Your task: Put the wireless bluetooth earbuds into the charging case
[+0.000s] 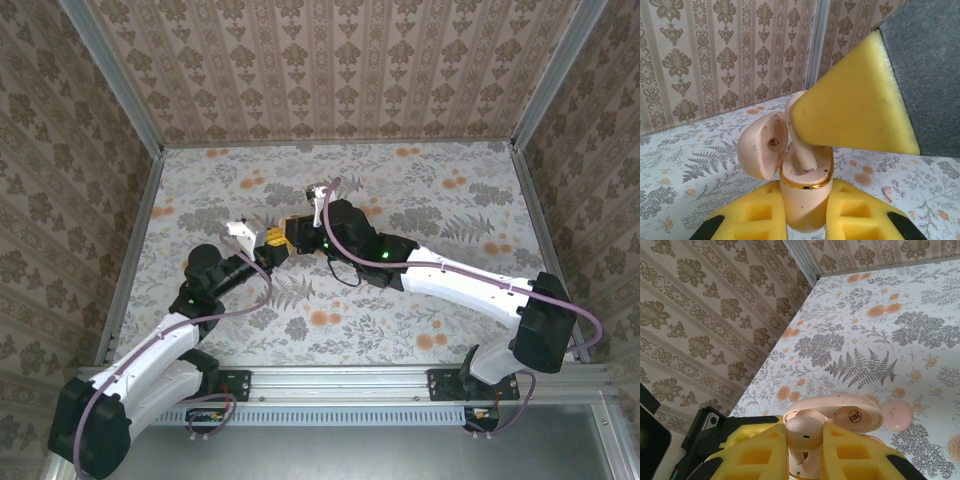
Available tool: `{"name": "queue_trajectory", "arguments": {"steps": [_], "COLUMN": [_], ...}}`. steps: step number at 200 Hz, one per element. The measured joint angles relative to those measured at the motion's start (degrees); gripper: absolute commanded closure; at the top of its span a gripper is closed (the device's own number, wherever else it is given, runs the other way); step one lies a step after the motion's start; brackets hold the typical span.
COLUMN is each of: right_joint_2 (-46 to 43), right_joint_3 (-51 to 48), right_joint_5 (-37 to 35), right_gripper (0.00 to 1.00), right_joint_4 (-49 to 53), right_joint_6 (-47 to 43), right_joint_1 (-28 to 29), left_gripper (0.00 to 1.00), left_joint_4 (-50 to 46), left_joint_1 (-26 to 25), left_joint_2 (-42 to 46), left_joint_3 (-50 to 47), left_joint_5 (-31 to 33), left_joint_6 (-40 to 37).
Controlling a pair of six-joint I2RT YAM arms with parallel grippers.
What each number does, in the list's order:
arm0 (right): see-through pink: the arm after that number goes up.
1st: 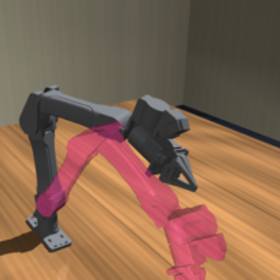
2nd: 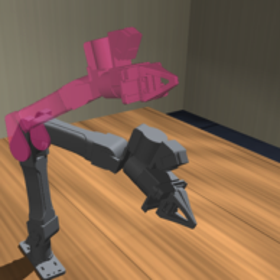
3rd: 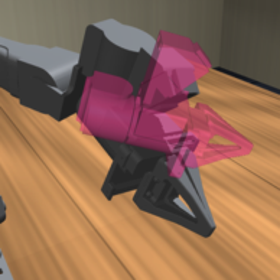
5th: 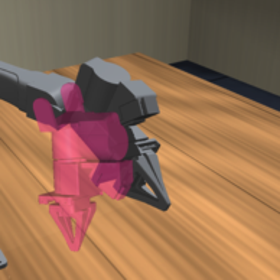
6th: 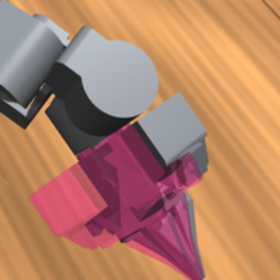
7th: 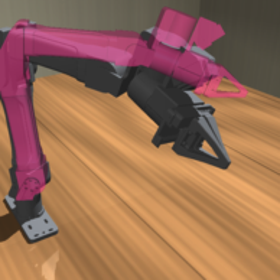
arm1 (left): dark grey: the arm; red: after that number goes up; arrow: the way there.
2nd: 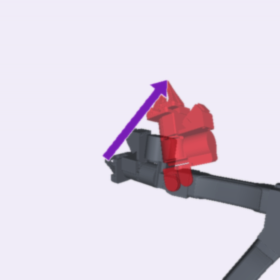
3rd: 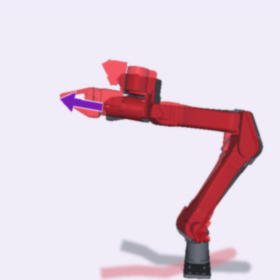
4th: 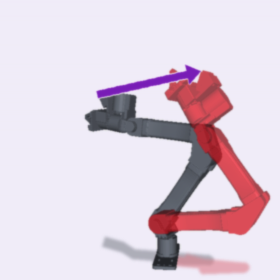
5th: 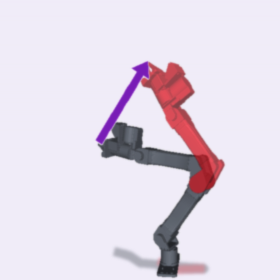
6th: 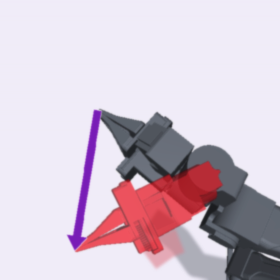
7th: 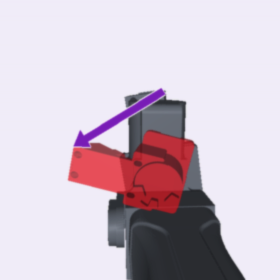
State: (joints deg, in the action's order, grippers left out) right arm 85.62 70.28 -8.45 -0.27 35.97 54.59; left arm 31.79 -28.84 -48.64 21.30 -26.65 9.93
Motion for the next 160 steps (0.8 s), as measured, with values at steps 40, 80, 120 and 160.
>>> {"name": "queue_trajectory", "arguments": {"steps": [40,80,120,160], "right_joint_2": [0.0,-0.28,-1.6,-1.97], "right_joint_3": [-1.14,-3.3,-6.19,-7.67], "right_joint_5": [0.28,0.24,-0.17,-1.03], "right_gripper": [0.82,0.82,0.82,0.82], "right_joint_4": [-1.75,-4.7,-7.1,-8.7], "right_joint_6": [0.44,0.46,0.42,-0.22], "right_joint_1": [0.07,0.28,0.9,1.55], "left_gripper": [1.0,1.0,1.0,1.0], "left_joint_4": [-0.26,-1.14,-1.55,-1.73], "left_joint_1": [0.0,0.0,-0.07,-0.04], "left_joint_2": [0.0,-0.04,-0.81,-1.14], "left_joint_3": [0.0,0.0,0.0,0.5], "left_joint_5": [0.15,0.33,0.04,0.11], "left_joint_6": [0.0,0.0,0.0,0.0]}}
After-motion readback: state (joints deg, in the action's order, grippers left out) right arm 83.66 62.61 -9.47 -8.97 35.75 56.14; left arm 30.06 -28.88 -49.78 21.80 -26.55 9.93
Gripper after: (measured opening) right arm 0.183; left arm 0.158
